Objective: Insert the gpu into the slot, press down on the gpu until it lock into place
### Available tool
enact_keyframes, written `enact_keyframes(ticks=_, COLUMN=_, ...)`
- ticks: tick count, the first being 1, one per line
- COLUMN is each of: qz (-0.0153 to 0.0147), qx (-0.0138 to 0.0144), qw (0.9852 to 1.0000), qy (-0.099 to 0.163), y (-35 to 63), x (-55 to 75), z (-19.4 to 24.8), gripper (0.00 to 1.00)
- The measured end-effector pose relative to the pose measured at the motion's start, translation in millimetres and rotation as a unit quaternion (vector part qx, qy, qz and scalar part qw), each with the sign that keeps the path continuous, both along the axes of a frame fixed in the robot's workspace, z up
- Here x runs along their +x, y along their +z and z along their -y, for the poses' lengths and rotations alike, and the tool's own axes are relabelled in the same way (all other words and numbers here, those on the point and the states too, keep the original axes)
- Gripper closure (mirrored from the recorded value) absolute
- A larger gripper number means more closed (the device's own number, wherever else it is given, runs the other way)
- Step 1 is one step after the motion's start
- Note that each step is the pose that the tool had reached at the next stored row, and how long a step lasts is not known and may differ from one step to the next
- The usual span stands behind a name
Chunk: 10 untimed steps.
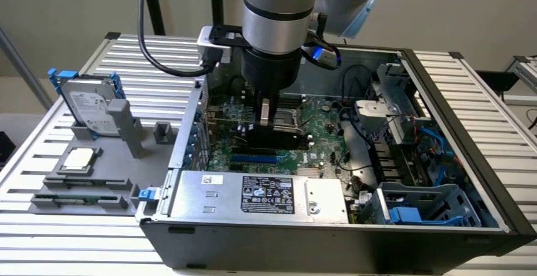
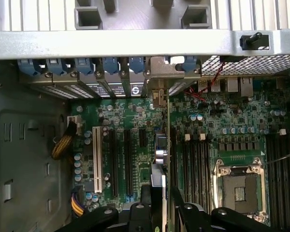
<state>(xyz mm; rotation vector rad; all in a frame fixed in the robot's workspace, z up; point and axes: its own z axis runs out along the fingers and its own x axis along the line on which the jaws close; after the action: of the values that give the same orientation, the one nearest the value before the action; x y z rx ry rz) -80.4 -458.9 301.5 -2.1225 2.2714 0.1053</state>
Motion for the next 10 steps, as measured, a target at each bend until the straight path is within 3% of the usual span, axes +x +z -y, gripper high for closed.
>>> enact_keyframes(ticks=10, qz=0.0, qx=-0.0014, qw=1.0, qy=0.005, y=-1.2, x=0.0, z=-3.9, gripper=0.74)
